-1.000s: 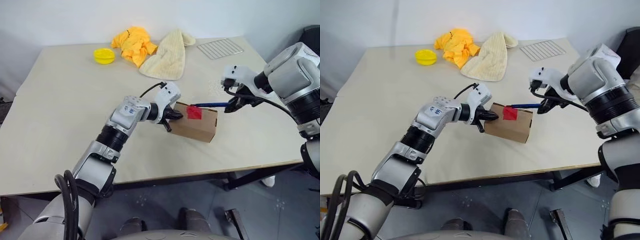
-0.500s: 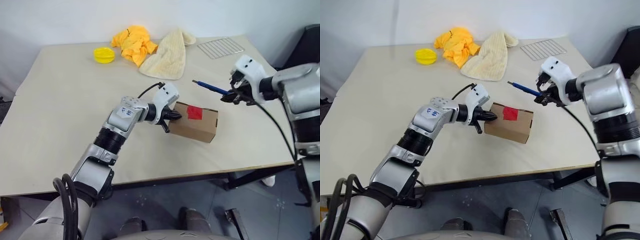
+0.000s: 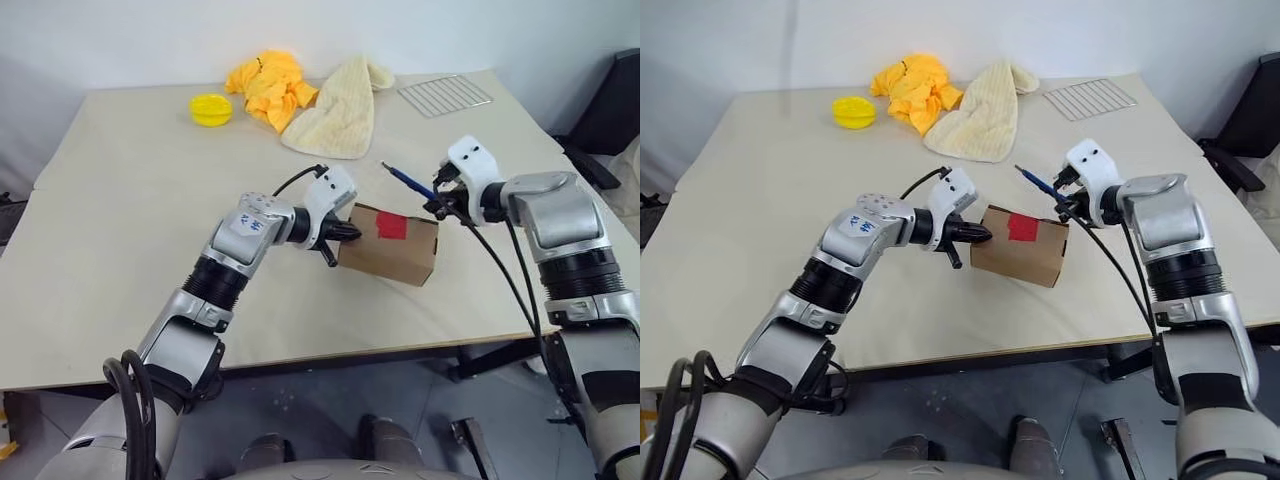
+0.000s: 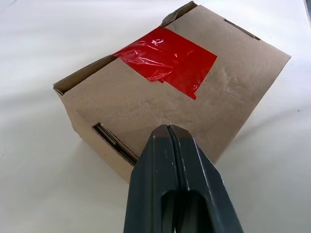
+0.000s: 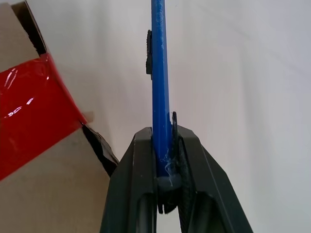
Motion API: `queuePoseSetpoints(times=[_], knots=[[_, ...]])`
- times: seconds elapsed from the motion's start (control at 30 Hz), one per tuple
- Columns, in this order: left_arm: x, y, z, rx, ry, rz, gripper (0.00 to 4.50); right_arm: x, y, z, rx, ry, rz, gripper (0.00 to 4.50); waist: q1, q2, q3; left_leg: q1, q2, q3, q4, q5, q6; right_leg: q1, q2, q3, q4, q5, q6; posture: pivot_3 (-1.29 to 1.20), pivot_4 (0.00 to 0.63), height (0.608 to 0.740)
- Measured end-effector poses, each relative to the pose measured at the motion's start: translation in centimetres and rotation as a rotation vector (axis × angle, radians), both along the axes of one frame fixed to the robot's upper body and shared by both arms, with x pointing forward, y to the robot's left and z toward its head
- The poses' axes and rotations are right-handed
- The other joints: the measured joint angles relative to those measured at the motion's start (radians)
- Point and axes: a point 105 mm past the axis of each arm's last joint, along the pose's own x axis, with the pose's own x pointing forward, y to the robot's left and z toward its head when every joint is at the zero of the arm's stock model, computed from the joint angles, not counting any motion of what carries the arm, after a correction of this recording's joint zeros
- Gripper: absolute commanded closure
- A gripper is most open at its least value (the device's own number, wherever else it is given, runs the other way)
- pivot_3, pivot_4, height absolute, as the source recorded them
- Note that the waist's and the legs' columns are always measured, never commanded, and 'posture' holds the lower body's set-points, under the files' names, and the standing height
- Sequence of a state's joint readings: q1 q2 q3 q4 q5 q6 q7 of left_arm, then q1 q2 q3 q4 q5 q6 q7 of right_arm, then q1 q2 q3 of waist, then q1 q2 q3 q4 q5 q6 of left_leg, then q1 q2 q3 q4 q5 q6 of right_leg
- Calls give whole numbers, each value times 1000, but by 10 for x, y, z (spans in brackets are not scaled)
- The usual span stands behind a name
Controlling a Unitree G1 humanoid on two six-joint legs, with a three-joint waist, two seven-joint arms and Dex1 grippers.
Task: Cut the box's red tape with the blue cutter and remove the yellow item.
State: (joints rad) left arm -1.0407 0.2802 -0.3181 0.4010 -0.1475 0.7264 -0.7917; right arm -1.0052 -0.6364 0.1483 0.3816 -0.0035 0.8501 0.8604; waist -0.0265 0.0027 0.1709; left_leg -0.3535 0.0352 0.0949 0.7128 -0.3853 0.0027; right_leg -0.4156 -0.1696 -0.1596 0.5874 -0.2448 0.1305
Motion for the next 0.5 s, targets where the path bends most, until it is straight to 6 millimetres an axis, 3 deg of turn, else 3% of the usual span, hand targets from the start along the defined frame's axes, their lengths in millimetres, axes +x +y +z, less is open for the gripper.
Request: queuePoseSetpoints(times=[0.5], knots=[[10,-7,-1,5,-19,-10,4500,-39,12,-8,-30,95,158,4350,8,0,0,1,0,-1,2,0,0,2,0,0,0,0,0,0,150,740]])
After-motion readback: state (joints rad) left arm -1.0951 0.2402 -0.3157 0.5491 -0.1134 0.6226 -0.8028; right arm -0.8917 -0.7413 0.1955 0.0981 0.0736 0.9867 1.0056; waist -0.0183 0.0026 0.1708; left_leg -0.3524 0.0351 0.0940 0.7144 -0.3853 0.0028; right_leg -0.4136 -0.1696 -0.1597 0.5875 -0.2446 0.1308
